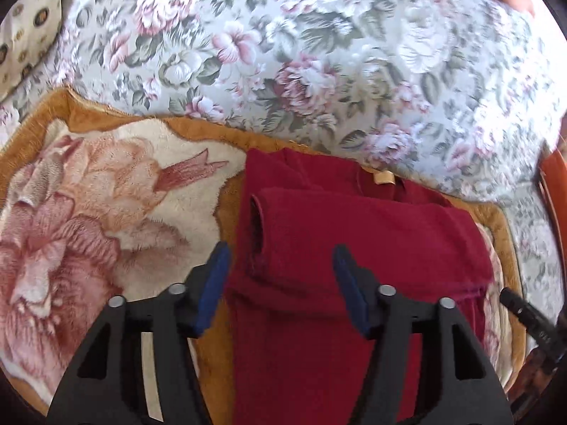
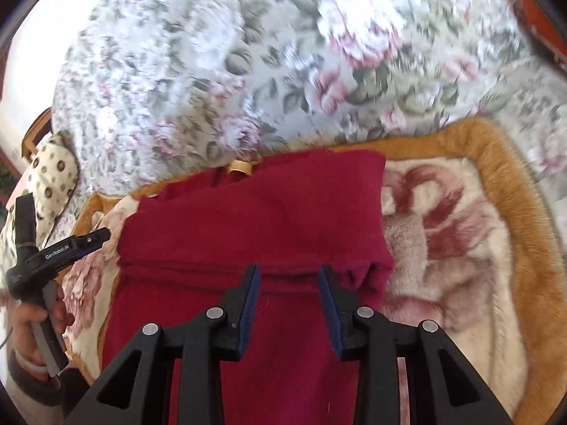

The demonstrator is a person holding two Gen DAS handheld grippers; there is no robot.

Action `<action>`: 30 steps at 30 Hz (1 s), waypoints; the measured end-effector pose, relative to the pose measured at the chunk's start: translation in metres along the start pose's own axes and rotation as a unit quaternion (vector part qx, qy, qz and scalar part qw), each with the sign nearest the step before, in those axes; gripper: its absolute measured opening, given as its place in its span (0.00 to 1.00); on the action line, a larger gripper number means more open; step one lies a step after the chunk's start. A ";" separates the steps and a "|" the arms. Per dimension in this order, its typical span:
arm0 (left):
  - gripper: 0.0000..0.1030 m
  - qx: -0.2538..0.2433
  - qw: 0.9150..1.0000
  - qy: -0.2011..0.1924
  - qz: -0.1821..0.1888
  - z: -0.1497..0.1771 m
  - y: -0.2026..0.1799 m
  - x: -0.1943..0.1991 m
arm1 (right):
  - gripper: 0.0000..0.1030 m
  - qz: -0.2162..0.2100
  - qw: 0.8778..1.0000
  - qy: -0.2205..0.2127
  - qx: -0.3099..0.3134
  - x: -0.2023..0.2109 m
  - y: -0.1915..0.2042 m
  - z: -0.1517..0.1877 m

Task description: Fold small clothes

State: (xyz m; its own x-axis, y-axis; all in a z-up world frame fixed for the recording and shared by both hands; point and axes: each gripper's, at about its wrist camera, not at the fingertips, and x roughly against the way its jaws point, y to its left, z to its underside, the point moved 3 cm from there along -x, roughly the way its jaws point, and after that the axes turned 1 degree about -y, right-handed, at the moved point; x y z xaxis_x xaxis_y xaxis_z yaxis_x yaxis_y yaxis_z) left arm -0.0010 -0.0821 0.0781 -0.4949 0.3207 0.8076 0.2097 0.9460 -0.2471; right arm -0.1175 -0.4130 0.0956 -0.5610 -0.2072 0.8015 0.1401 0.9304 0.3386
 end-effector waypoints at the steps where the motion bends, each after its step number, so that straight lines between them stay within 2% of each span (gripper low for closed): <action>1: 0.60 -0.008 1.000 -0.004 -0.003 0.005 -0.004 0.006 | 0.32 0.006 1.000 -0.001 0.002 0.010 0.003 0.003; 5: 0.60 -0.037 0.999 -0.004 -0.006 0.024 -0.018 0.024 | 0.32 -0.015 1.000 -0.008 -0.007 0.046 0.013 0.019; 10: 0.61 -0.032 0.999 -0.003 0.019 0.044 -0.027 0.046 | 0.34 -0.015 1.000 -0.015 0.007 0.069 0.033 0.036; 13: 0.62 -0.050 0.999 0.009 0.015 0.058 -0.034 0.053 | 0.35 -0.020 1.000 -0.015 0.002 0.076 0.036 0.044; 15: 0.62 -0.061 0.998 0.003 0.005 0.066 -0.038 0.060 | 0.37 -0.020 1.000 -0.020 0.000 0.081 0.038 0.048; 20: 0.62 -0.068 0.998 -0.016 -0.012 0.080 -0.038 0.071 | 0.38 -0.026 0.999 -0.025 -0.004 0.079 0.042 0.058; 24: 0.62 -0.075 0.996 -0.018 -0.035 0.090 -0.034 0.070 | 0.39 -0.036 0.999 -0.015 -0.001 0.070 0.049 0.067; 30: 0.62 -0.069 0.996 -0.016 -0.050 0.101 -0.024 0.066 | 0.39 -0.038 0.999 -0.001 0.006 0.060 0.052 0.077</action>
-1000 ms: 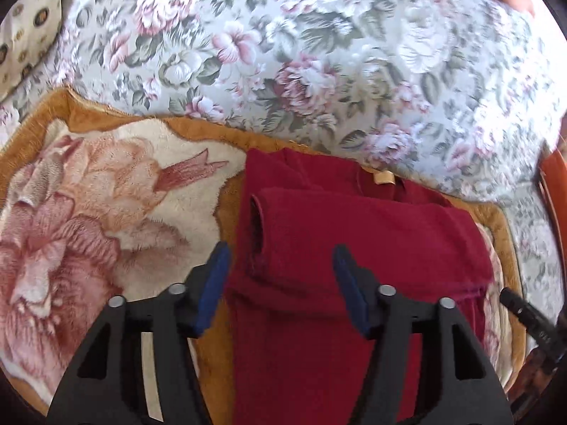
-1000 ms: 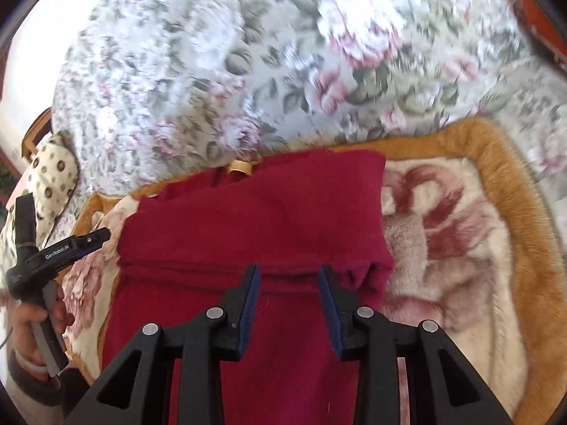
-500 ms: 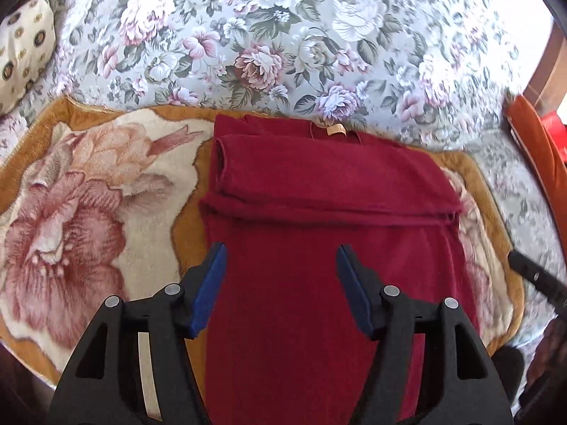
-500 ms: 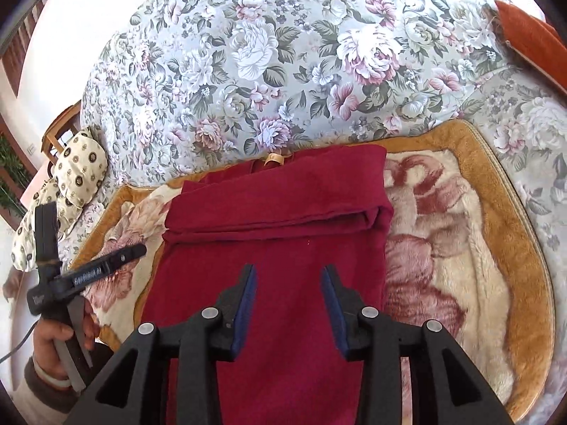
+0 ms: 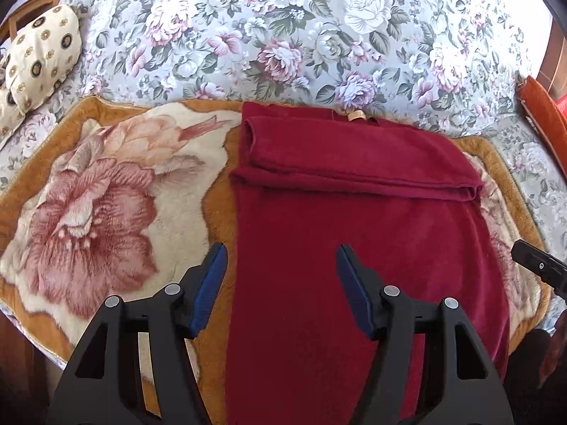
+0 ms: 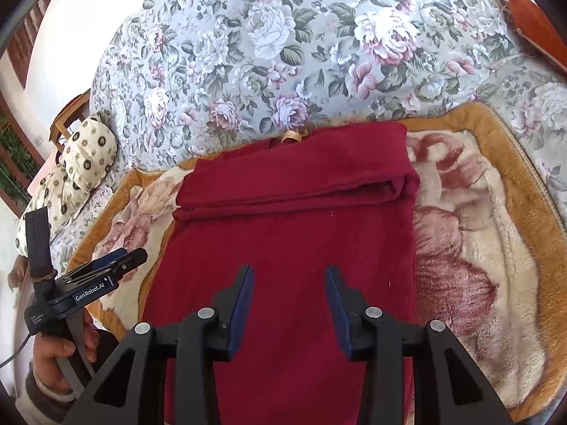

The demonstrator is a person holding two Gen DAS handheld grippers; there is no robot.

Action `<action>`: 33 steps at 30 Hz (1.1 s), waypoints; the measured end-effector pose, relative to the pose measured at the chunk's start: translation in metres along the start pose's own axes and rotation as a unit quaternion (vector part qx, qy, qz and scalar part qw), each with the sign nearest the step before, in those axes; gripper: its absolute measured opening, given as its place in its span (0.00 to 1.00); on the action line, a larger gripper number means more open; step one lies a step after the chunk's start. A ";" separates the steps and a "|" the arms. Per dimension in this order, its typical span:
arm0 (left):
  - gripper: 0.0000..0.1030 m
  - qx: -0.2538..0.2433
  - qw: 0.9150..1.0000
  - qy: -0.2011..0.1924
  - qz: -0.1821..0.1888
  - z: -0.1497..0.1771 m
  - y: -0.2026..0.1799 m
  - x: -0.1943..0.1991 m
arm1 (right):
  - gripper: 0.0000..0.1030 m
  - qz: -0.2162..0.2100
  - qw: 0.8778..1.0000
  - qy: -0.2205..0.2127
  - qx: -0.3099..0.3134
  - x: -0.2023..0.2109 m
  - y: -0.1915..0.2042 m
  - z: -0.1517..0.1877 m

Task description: Fold small clothes

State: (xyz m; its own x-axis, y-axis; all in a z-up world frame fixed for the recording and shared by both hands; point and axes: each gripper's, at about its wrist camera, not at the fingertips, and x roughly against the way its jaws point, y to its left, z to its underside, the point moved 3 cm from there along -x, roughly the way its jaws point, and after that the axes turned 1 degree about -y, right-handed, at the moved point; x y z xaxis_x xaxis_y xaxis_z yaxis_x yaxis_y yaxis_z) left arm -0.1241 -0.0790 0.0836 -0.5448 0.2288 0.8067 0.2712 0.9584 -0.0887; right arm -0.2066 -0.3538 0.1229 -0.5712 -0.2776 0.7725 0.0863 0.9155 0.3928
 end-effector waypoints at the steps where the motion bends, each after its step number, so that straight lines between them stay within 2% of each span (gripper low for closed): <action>1: 0.62 -0.001 1.000 0.001 -0.004 0.002 0.001 -0.002 | 0.39 0.002 1.000 0.003 -0.004 -0.002 -0.003 0.002; 10: 0.62 0.016 1.000 0.022 0.002 0.015 0.017 -0.010 | 0.40 0.023 0.999 0.022 -0.028 0.002 -0.038 0.019; 13: 0.62 0.021 0.999 0.037 0.023 0.024 0.024 -0.007 | 0.42 -0.001 0.998 0.057 -0.038 0.006 -0.051 0.033; 15: 0.62 0.028 0.997 0.050 0.045 0.033 0.030 -0.002 | 0.42 -0.010 0.996 0.079 -0.039 0.012 -0.057 0.043; 19: 0.62 0.033 0.993 0.077 0.079 0.055 0.036 0.011 | 0.44 -0.002 0.994 0.113 -0.013 0.028 -0.062 0.061; 23: 0.62 0.026 0.991 0.099 0.089 0.080 0.038 0.021 | 0.44 0.007 0.991 0.137 0.004 0.036 -0.064 0.078; 27: 0.62 0.047 0.980 0.144 0.127 0.109 0.038 0.024 | 0.44 -0.001 0.985 0.171 0.005 0.034 -0.065 0.100; 31: 0.62 0.036 0.980 0.160 0.116 0.129 0.032 0.022 | 0.44 -0.002 0.981 0.192 -0.002 0.029 -0.065 0.118; 33: 0.62 0.048 0.977 0.169 0.124 0.137 0.032 0.019 | 0.45 -0.008 0.981 0.196 -0.005 0.028 -0.063 0.125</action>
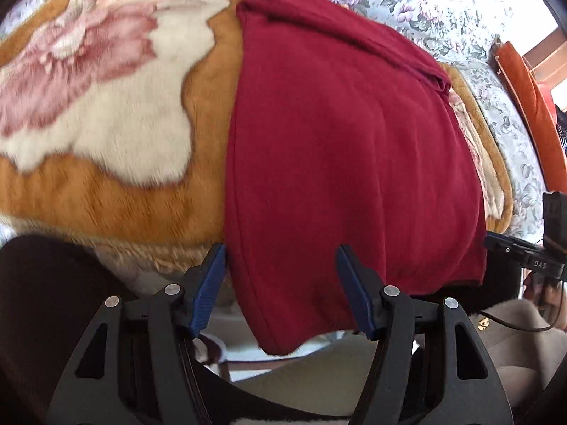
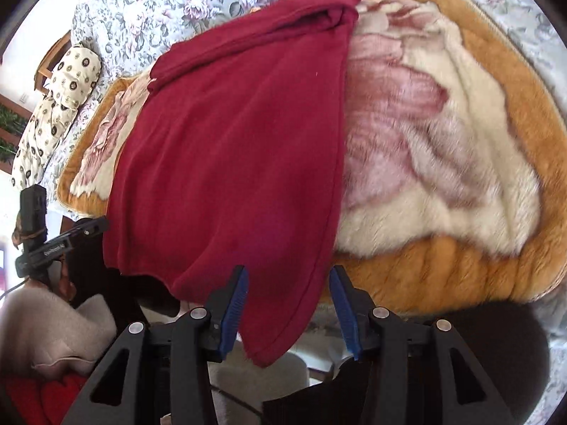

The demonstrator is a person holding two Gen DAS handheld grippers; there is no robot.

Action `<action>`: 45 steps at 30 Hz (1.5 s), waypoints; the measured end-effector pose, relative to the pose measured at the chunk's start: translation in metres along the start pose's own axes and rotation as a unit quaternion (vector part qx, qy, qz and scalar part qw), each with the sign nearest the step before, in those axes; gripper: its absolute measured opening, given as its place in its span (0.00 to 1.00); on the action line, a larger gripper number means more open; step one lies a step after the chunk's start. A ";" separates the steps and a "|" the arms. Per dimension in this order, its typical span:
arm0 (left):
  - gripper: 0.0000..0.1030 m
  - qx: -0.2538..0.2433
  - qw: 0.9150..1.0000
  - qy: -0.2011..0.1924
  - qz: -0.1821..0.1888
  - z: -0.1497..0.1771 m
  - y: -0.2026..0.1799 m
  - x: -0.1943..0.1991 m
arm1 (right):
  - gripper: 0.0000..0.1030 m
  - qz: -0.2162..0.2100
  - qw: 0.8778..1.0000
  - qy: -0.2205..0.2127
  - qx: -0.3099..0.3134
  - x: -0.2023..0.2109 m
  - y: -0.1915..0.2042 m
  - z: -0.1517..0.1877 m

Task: Fold small clothes
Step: 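Grasp the hem with both tools and lift it, then fold the hem up toward the collar and open both tools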

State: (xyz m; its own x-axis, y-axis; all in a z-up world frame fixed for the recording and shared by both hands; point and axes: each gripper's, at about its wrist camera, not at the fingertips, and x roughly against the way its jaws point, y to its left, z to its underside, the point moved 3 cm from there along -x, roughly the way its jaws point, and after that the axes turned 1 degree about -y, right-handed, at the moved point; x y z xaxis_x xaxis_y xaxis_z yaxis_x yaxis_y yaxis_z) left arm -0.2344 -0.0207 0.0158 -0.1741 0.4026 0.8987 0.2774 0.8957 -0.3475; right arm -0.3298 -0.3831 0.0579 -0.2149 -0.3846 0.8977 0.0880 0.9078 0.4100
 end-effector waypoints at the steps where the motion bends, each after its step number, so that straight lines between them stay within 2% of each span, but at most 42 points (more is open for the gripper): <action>1: 0.62 0.006 1.000 0.003 0.004 0.003 0.002 -0.002 | 0.45 -0.001 1.000 0.001 0.000 -0.001 0.001 0.003; 7: 0.62 0.026 0.999 0.026 0.013 0.012 0.002 -0.020 | 0.46 -0.005 1.000 0.021 -0.009 -0.013 0.006 0.015; 11: 0.62 0.024 0.999 0.026 0.025 0.015 -0.002 -0.022 | 0.46 -0.036 0.998 0.033 -0.040 -0.025 0.003 0.021; 12: 0.59 0.024 0.999 0.023 0.030 0.015 -0.003 -0.022 | 0.43 -0.047 0.997 0.036 -0.044 -0.028 0.003 0.023; 13: 0.40 0.024 0.999 0.019 0.036 0.016 -0.003 -0.021 | 0.29 -0.063 0.996 0.036 -0.044 -0.032 0.004 0.025; 14: 0.28 0.021 0.999 0.016 0.037 0.016 -0.003 -0.020 | 0.20 -0.071 0.996 0.030 -0.045 -0.033 0.004 0.027; 15: 0.12 0.014 0.999 0.017 0.030 0.016 -0.004 -0.018 | 0.11 -0.077 0.996 0.020 -0.048 -0.034 0.004 0.028; 19: 0.09 0.003 0.998 0.000 0.063 0.009 -0.012 -0.003 | 0.08 -0.130 0.991 -0.024 -0.027 -0.008 0.014 0.020; 21: 0.07 -0.002 0.996 -0.022 0.082 -0.005 -0.017 0.013 | 0.08 -0.161 0.986 -0.050 -0.015 0.012 0.021 0.007; 24: 0.07 -0.009 0.994 -0.055 0.090 -0.032 -0.018 0.031 | 0.08 -0.213 0.972 -0.095 -0.014 0.042 0.026 -0.022; 26: 0.07 -0.012 0.993 -0.077 0.091 -0.057 -0.017 0.040 | 0.08 -0.225 0.966 -0.125 -0.015 0.057 0.027 -0.043; 29: 0.07 -0.014 0.990 -0.105 0.092 -0.091 -0.018 0.049 | 0.08 -0.216 0.961 -0.173 -0.011 0.073 0.025 -0.082; 32: 0.07 -0.013 0.986 -0.141 0.088 -0.136 -0.021 0.056 | 0.08 -0.217 0.952 -0.211 -0.034 0.077 0.014 -0.128; 36: 0.07 -0.009 0.983 -0.173 0.066 -0.204 -0.020 0.050 | 0.08 -0.209 0.950 -0.227 -0.058 0.068 -0.002 -0.186; 41: 0.07 0.002 0.984 -0.173 0.038 -0.271 -0.018 0.015 | 0.08 -0.191 0.949 -0.235 -0.083 0.041 -0.025 -0.263; 43: 0.07 0.002 0.987 -0.157 0.029 -0.296 -0.019 -0.006 | 0.08 -0.194 0.948 -0.233 -0.094 0.027 -0.038 -0.288; 45: 0.07 0.013 0.991 -0.128 0.020 -0.312 -0.014 -0.028 | 0.08 -0.184 0.954 -0.209 -0.112 -0.002 -0.052 -0.311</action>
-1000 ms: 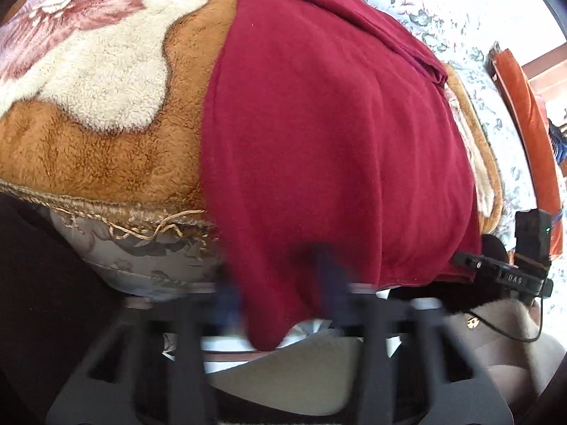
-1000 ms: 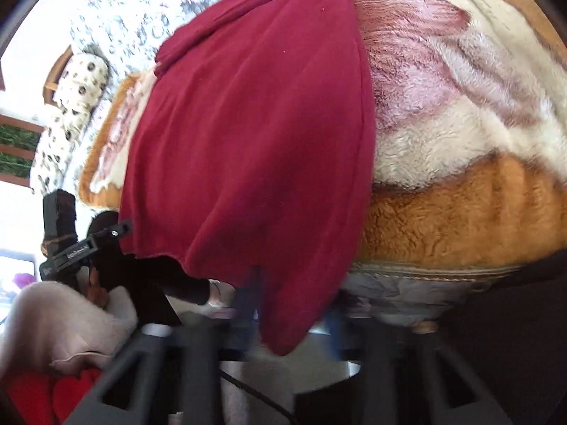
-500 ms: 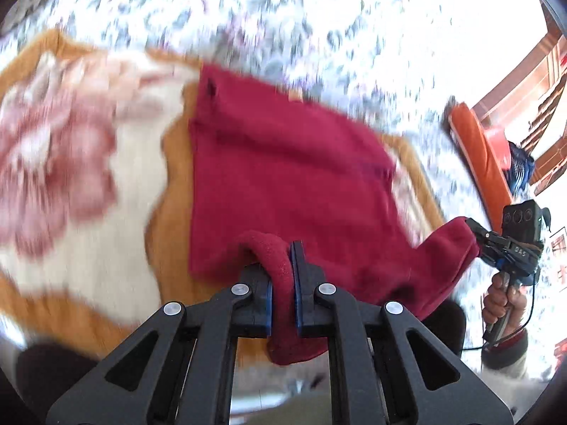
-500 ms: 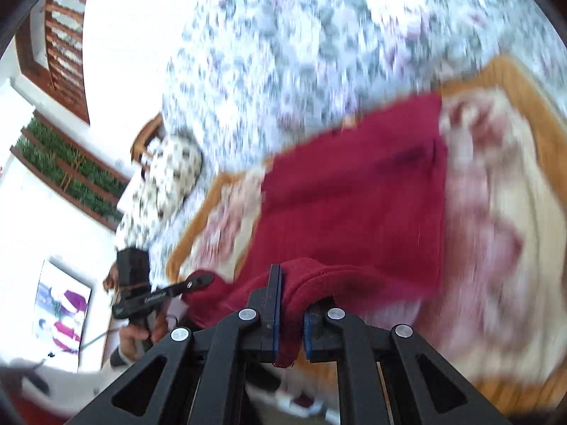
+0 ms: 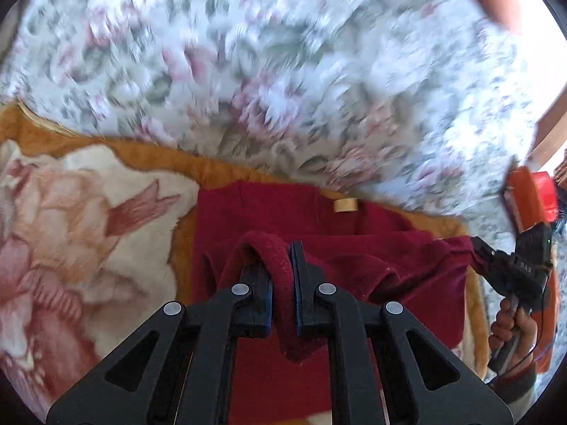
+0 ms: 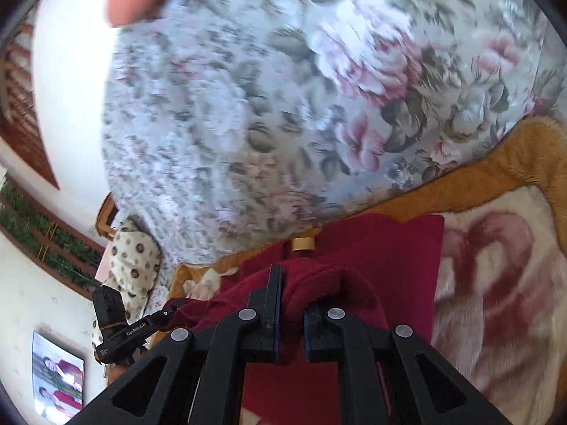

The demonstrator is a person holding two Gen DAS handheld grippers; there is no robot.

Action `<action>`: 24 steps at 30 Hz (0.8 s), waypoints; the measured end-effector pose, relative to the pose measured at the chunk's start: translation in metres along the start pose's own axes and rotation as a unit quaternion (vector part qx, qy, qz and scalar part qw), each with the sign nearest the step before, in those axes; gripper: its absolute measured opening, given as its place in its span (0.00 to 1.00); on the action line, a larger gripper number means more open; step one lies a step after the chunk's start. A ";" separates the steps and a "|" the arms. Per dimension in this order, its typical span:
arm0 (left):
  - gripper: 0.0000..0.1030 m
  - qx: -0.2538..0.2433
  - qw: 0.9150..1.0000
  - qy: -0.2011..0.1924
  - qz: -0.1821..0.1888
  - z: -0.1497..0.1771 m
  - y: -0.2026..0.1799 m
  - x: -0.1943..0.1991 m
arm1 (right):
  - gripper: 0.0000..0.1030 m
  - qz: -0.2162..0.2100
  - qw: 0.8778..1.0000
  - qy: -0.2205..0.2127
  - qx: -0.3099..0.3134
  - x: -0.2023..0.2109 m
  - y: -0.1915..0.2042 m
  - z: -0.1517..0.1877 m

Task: Fold small clothes
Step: 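Fold the hem up toward the collar and open both tools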

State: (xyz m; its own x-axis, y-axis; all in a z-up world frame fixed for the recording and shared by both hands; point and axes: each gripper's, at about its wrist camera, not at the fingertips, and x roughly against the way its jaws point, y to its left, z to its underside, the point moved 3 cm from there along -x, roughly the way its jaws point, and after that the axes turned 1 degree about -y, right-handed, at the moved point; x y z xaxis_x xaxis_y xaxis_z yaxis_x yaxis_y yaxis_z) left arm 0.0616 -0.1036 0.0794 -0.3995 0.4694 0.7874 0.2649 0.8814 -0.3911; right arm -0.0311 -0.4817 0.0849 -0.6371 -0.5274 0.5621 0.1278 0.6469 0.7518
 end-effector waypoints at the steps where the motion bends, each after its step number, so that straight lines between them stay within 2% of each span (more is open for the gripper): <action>1: 0.09 0.021 1.000 0.009 -0.004 -0.007 0.009 -0.014 | 0.11 0.018 1.000 0.011 -0.008 -0.011 -0.010 -0.004; 3: 0.12 0.035 0.999 0.019 0.015 -0.018 0.017 -0.028 | 0.13 0.067 0.997 0.030 -0.007 -0.031 -0.027 -0.010; 4: 0.12 0.037 0.999 0.020 0.018 -0.022 0.018 -0.030 | 0.14 0.075 0.997 0.027 -0.001 -0.033 -0.030 -0.013; 5: 0.13 0.037 0.999 0.019 0.020 -0.027 0.019 -0.031 | 0.14 0.065 0.998 0.014 -0.002 -0.029 -0.031 -0.016; 6: 0.15 0.032 0.999 0.018 0.022 -0.031 0.018 -0.031 | 0.19 0.052 0.999 0.000 -0.005 -0.024 -0.030 -0.018; 7: 0.20 0.026 0.999 0.014 0.019 -0.034 0.016 -0.029 | 0.28 0.044 0.999 -0.016 -0.003 -0.016 -0.026 -0.020; 9: 0.24 0.019 1.000 0.008 0.016 -0.040 0.011 -0.027 | 0.32 0.045 0.998 -0.034 0.013 -0.007 -0.020 -0.022; 11: 0.36 0.020 0.999 0.016 0.026 -0.043 0.008 -0.025 | 0.35 0.068 0.996 -0.049 0.020 0.002 -0.015 -0.025; 12: 0.52 0.017 0.999 0.019 0.030 -0.042 0.007 -0.023 | 0.36 0.074 0.995 -0.059 0.020 0.008 -0.013 -0.026; 13: 0.69 0.007 1.000 0.006 0.019 -0.042 0.006 -0.018 | 0.36 0.066 0.996 -0.063 0.019 0.012 -0.011 -0.026; 15: 0.78 -0.005 0.999 -0.034 -0.013 -0.042 0.007 -0.005 | 0.36 0.054 0.996 -0.071 0.015 0.019 -0.008 -0.027; 16: 0.78 -0.005 0.999 -0.041 -0.015 -0.042 0.009 -0.001 | 0.36 0.058 0.995 -0.072 0.032 0.020 0.000 -0.025; 18: 0.78 -0.004 0.999 -0.031 -0.005 -0.041 0.011 0.000 | 0.36 0.069 0.993 -0.058 0.080 0.012 0.018 -0.020; 20: 0.78 -0.003 1.000 -0.031 -0.005 -0.038 0.012 -0.002 | 0.36 0.086 0.988 -0.036 0.123 -0.008 0.032 -0.016; 22: 0.78 -0.006 1.000 -0.030 -0.007 -0.034 0.008 -0.008 | 0.36 0.106 0.984 -0.017 0.142 -0.028 0.037 -0.013; 24: 0.78 -0.011 1.000 -0.017 -0.020 -0.029 0.004 -0.020 | 0.36 0.128 0.983 0.004 0.131 -0.051 0.030 -0.013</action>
State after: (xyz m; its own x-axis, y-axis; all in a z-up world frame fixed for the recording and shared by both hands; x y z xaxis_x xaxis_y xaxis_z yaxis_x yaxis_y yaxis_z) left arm 0.0958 -0.1104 0.0760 -0.4401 0.4364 0.7848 0.2675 0.8980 -0.3493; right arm 0.0149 -0.4428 0.0834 -0.6032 -0.3319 0.7253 0.0826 0.8785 0.4706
